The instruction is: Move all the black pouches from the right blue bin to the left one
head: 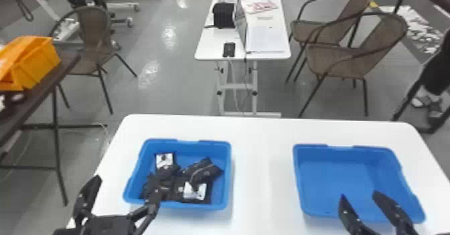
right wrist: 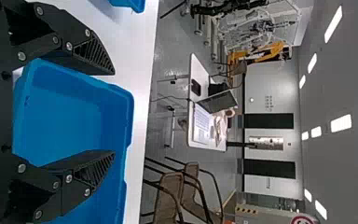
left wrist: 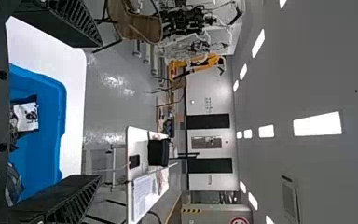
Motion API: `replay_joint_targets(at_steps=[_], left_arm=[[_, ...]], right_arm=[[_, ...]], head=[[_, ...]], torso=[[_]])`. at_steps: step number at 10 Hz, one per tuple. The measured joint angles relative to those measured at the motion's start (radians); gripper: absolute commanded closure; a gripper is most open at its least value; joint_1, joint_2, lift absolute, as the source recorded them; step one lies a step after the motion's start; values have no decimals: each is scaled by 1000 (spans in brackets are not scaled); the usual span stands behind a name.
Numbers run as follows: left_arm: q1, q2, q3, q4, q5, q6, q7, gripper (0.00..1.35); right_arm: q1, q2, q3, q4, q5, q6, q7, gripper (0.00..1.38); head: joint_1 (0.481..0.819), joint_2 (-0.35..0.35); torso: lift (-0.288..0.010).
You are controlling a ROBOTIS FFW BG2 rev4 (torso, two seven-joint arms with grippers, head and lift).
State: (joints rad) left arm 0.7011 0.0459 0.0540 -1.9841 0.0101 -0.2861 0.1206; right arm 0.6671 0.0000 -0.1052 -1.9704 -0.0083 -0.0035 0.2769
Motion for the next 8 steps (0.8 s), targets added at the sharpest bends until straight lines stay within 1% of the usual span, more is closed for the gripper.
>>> replay_joint_targets(at_steps=[4,7,8], left_arm=[[3,3,-4,-2,6,4,1,-2],[3,4,-5,-2,10,6,1,-2],[4,7,-7,-4,13,9,1,-2]], right_arm=[[0,0,1,-4,1,-3,-1,473],[-4,0,4,1,-4,-31,0,473],[-6,0,6,6,-6,-47,1,473]], head=[[695,87],[695,88],[695,89]], torso=[[0],[0],[0]])
